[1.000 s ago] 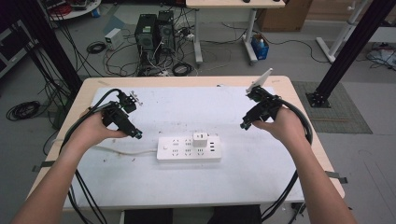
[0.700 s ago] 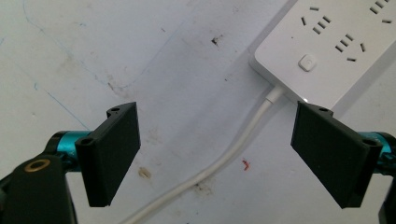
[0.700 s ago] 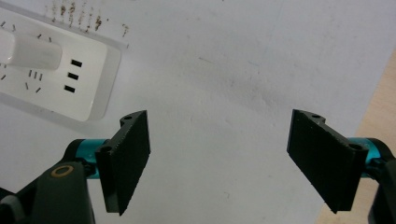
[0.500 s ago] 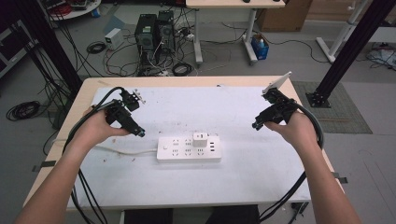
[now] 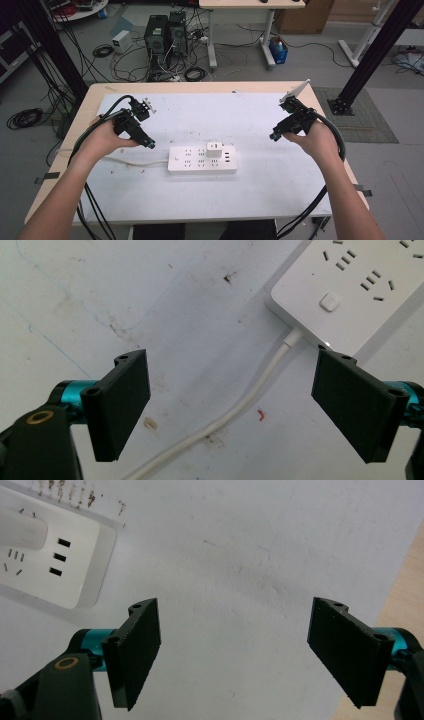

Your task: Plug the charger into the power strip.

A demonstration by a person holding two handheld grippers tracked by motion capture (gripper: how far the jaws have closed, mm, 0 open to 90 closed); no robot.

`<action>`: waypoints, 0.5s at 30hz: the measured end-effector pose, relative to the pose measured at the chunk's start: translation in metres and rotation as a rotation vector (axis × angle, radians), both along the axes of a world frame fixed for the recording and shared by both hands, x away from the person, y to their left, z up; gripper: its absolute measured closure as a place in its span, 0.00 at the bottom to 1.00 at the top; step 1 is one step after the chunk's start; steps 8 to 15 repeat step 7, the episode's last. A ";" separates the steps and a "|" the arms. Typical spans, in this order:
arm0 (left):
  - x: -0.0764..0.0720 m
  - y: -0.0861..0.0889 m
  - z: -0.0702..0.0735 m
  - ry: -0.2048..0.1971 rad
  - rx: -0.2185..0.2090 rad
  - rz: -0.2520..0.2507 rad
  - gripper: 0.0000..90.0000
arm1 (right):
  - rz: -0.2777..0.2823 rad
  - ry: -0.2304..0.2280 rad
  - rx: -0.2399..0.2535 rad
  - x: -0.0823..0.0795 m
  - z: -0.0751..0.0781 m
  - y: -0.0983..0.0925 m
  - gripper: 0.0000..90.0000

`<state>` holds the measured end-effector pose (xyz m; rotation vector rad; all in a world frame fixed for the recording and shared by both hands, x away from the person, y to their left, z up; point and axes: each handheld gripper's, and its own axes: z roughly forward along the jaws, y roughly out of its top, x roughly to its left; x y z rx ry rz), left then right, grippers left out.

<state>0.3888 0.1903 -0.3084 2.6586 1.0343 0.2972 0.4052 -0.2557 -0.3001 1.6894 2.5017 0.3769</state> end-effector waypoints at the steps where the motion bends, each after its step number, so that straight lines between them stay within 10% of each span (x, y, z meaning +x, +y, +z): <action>1: 0.000 0.000 0.000 0.000 0.003 -0.003 0.17 | -0.001 -0.007 0.001 0.000 0.000 -0.001 0.23; 15: 0.001 0.000 -0.002 -0.005 -0.007 0.003 0.17 | -0.002 -0.006 -0.001 0.001 -0.003 -0.006 0.23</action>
